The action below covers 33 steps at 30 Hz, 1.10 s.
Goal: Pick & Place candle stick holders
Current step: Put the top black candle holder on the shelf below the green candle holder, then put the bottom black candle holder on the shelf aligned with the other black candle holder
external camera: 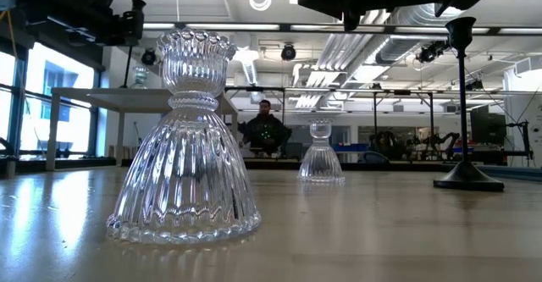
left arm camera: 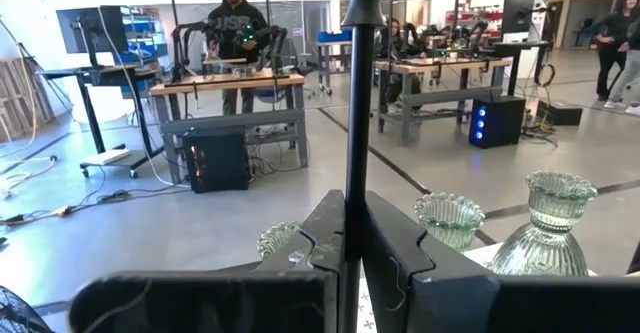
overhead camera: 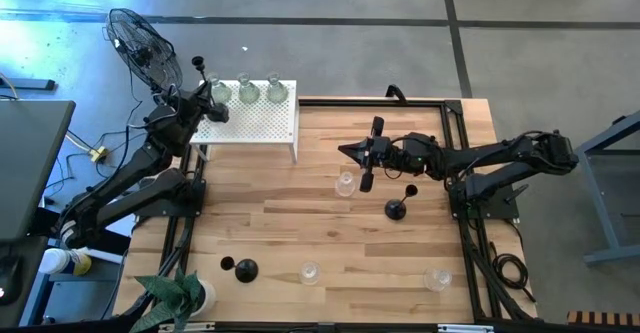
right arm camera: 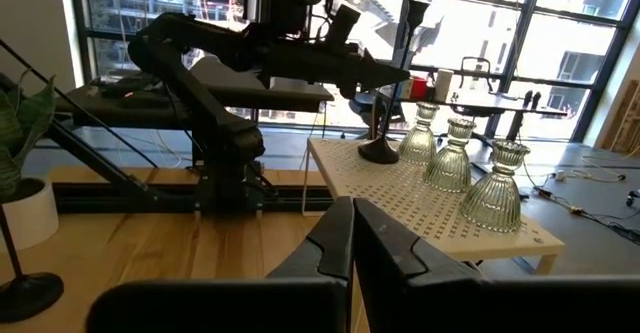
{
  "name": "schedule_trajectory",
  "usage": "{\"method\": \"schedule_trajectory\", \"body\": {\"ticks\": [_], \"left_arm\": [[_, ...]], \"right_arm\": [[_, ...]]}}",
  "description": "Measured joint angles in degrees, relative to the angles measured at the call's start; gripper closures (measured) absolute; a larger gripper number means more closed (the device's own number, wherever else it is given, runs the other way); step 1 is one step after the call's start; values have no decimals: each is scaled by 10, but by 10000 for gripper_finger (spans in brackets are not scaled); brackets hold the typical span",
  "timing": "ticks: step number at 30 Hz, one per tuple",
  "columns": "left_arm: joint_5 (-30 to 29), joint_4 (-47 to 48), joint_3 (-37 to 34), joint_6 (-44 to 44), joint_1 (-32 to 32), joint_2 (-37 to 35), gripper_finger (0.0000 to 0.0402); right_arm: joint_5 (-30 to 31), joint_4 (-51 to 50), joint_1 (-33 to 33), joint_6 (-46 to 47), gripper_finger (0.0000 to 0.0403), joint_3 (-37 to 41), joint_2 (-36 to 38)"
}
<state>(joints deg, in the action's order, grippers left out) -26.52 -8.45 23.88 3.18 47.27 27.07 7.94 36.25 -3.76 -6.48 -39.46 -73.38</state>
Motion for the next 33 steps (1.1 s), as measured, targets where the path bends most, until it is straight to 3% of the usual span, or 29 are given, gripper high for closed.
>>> {"method": "schedule_trajectory", "body": {"ticks": [8, 22, 28, 33], "left_arm": [[0, 5, 0, 0, 0, -5, 371], [16, 33, 0, 11, 0, -54, 246], [38, 115, 41, -1, 0, -72, 207], [50, 179, 75, -23, 0, -83, 200]], "right_arm": [[-8, 0, 0, 0, 401, 0, 0], [-8, 0, 0, 0, 401, 0, 0], [-8, 0, 0, 0, 401, 0, 0], [-7, -4, 0, 0, 402, 0, 0]]}}
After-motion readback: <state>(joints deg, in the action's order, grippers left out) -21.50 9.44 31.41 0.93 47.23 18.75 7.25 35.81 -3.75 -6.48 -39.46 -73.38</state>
